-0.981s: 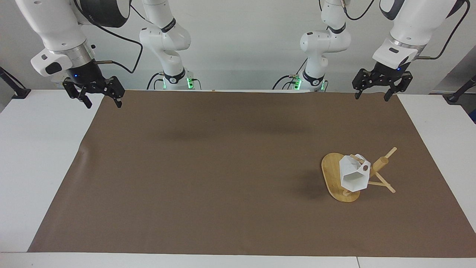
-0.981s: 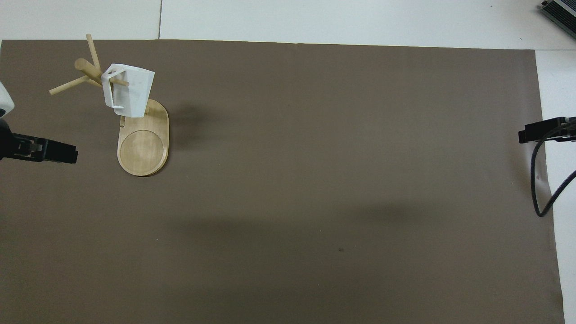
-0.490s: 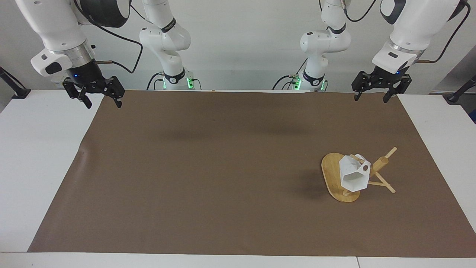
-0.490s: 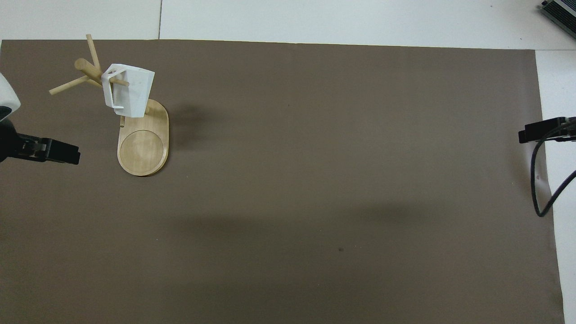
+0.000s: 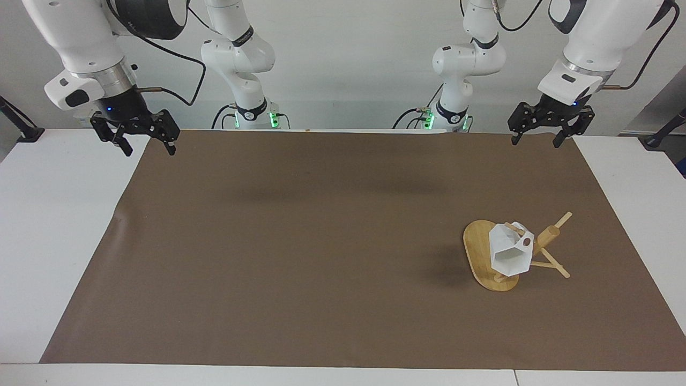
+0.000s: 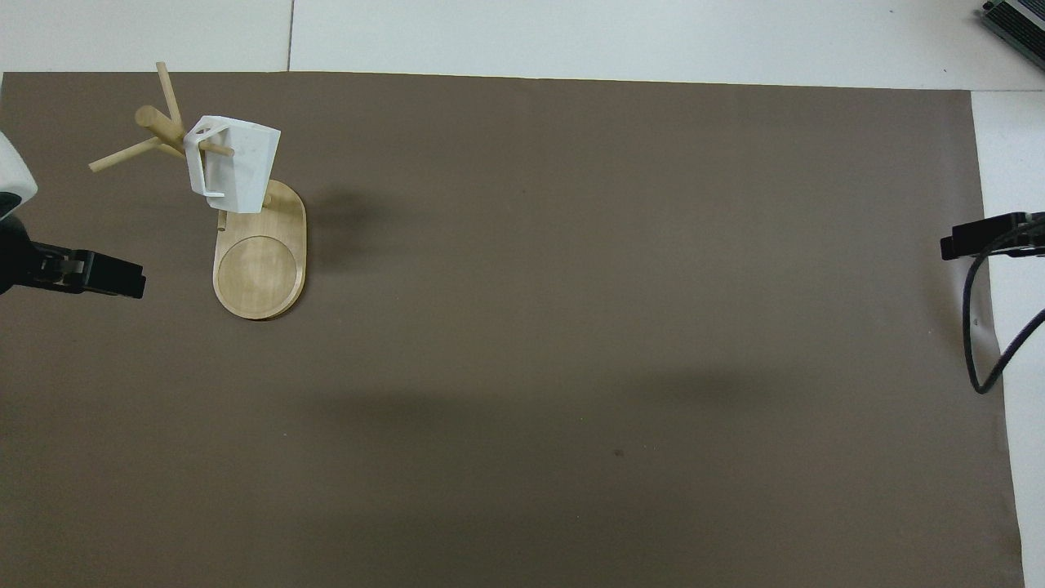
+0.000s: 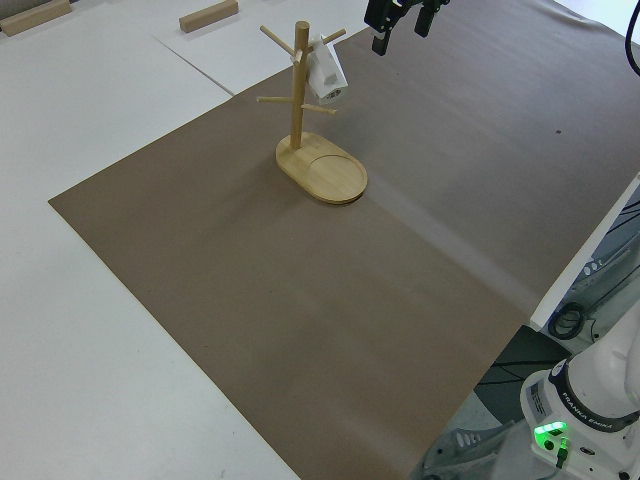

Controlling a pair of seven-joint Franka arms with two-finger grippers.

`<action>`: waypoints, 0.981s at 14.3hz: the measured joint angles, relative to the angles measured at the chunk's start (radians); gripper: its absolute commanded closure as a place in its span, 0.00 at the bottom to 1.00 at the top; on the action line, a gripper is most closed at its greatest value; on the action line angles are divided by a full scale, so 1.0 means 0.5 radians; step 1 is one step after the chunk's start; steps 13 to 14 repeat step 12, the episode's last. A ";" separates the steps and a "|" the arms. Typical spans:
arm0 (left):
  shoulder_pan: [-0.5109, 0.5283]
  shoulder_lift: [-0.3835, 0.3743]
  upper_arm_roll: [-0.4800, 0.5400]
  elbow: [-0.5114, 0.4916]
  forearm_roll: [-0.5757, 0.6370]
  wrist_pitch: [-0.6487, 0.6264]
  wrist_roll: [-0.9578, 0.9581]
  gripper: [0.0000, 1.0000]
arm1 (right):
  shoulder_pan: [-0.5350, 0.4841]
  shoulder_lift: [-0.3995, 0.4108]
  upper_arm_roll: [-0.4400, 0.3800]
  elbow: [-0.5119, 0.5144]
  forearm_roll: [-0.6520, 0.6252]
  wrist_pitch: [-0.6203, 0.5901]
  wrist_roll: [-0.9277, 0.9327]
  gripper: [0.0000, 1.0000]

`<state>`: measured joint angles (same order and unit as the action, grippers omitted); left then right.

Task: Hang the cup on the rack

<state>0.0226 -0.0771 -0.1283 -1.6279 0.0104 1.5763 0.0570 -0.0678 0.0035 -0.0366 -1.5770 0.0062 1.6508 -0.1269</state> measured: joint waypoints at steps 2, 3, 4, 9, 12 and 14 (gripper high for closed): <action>0.000 0.000 0.006 0.009 0.000 0.000 -0.002 0.00 | 0.000 0.000 0.000 0.000 0.000 0.000 0.000 0.00; 0.000 0.000 0.009 0.010 0.000 0.000 -0.002 0.00 | 0.000 0.000 0.000 0.000 0.000 0.000 0.000 0.00; 0.001 0.000 0.011 0.010 0.000 0.000 -0.002 0.00 | 0.000 0.000 0.000 0.000 0.000 0.000 0.000 0.00; 0.001 0.000 0.012 0.013 -0.005 -0.001 -0.015 0.00 | 0.000 0.000 0.000 0.000 0.000 0.000 0.000 0.00; 0.001 0.000 0.013 0.025 -0.005 -0.001 -0.018 0.00 | 0.000 0.000 0.000 0.000 0.000 0.000 0.000 0.00; 0.001 0.000 0.013 0.025 -0.005 -0.001 -0.018 0.00 | 0.000 0.000 0.000 0.000 0.000 0.000 0.000 0.00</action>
